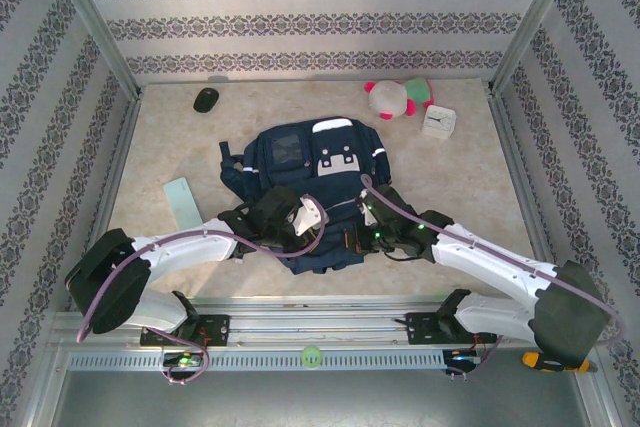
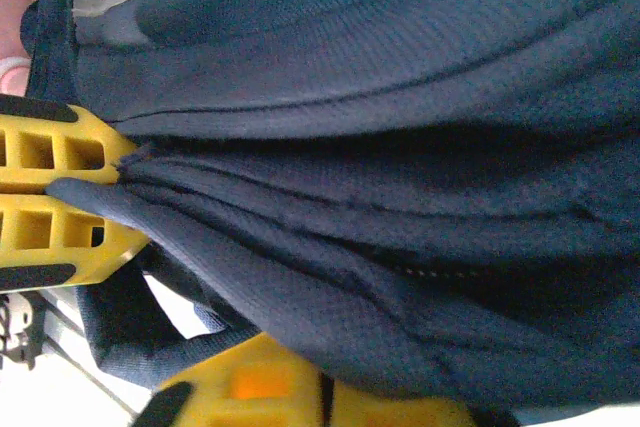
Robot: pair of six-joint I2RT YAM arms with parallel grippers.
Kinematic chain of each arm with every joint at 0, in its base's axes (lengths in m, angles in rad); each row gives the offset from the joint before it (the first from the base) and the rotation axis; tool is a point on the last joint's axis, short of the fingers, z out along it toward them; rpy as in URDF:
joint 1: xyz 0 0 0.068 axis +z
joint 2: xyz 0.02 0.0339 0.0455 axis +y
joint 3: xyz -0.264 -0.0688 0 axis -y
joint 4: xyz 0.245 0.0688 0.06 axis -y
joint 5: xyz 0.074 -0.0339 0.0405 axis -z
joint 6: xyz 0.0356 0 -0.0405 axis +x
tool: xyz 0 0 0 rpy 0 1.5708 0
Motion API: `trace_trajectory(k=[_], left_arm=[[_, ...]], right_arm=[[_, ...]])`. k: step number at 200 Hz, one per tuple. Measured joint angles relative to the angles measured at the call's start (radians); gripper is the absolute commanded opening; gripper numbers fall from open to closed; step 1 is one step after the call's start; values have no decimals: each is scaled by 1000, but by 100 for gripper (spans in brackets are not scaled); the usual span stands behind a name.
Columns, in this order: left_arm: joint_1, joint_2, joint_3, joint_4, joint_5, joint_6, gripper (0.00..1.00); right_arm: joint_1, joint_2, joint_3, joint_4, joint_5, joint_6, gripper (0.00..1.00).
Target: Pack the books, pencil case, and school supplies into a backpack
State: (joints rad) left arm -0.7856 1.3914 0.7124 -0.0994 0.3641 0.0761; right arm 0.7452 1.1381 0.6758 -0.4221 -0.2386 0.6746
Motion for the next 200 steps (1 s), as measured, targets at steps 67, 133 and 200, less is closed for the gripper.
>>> trace_trajectory(k=[67,133,200], left_arm=[[36,-79,23,-98,-25,98,0],[86,-138,64,-282,-24,185,62],[-46,-53,296,-226,-58,156,74]], right_arm=[[-248,-110,12,-119,-92,-122,0],[-244,-113,10,-71,-202,-154,0],[-158,-102,10,-30,-223,-154,0]])
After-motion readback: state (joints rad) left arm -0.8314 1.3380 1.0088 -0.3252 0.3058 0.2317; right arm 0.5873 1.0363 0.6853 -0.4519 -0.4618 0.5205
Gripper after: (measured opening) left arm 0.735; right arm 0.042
